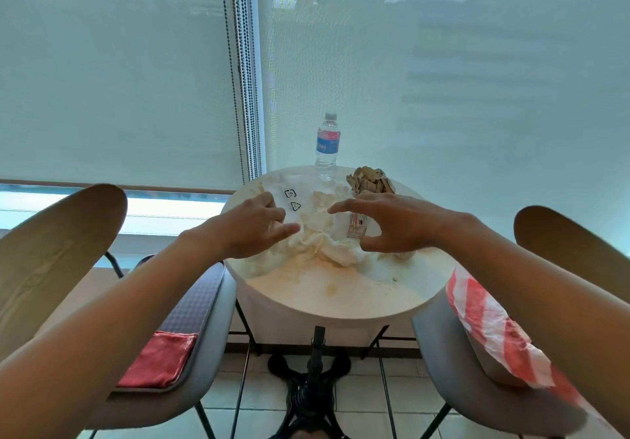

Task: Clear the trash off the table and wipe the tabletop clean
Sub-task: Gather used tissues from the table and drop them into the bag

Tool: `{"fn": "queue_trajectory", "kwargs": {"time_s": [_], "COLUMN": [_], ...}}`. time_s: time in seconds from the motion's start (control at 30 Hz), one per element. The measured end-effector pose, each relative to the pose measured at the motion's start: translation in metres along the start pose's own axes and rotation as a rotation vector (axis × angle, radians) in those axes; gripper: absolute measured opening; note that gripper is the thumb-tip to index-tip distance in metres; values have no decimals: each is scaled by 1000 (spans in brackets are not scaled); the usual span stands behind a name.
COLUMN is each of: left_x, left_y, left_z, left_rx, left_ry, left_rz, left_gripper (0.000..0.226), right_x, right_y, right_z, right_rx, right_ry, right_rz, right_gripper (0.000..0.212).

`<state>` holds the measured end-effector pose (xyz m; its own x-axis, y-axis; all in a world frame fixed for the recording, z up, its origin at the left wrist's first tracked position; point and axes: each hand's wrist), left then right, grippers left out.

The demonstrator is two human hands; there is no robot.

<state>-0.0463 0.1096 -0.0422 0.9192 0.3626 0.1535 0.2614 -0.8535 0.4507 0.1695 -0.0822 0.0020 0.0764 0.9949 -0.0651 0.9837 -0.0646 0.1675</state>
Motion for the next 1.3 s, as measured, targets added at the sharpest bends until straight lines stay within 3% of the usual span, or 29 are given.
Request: {"fn": "queue_trajectory", "kwargs": {"time_s": [0.2, 0.3, 0.47, 0.63, 0.9, 1.3], "left_x": [-3, -8, -18, -25, -12, 17], "left_y": [-14, -22, -38, -45, -42, -14], "left_z": [8, 14, 19, 11, 11, -28], "left_rx": [-17, -61, -131, -38, -56, -95], "left_ry": [68, 83, -95, -264, -189, 2], "left_rz": [46, 24, 62, 103, 98, 252], "left_gripper": [10, 12, 26, 47, 23, 26], "right_x": [-3, -1, 3, 5, 7, -2], "right_y": [1, -2, -4, -5, -3, 9], "right_z": [5, 7, 7, 9, 6, 0], "right_rx": [16, 27, 24, 17, 2, 22], "right_ry": [-16, -25, -33, -36, -22, 16], "right_rz": [13, 1, -3, -3, -7, 34], "right_gripper": [69, 70, 70, 70, 70, 73]}}
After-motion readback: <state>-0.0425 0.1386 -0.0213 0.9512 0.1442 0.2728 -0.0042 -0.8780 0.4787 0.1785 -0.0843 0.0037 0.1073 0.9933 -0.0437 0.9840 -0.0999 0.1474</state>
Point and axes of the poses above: each hand's wrist, its own x-axis towards the middle knuckle, its own z-axis out of the palm, y = z × x, and after that the axes turned 15 degrees about -x, right-handed
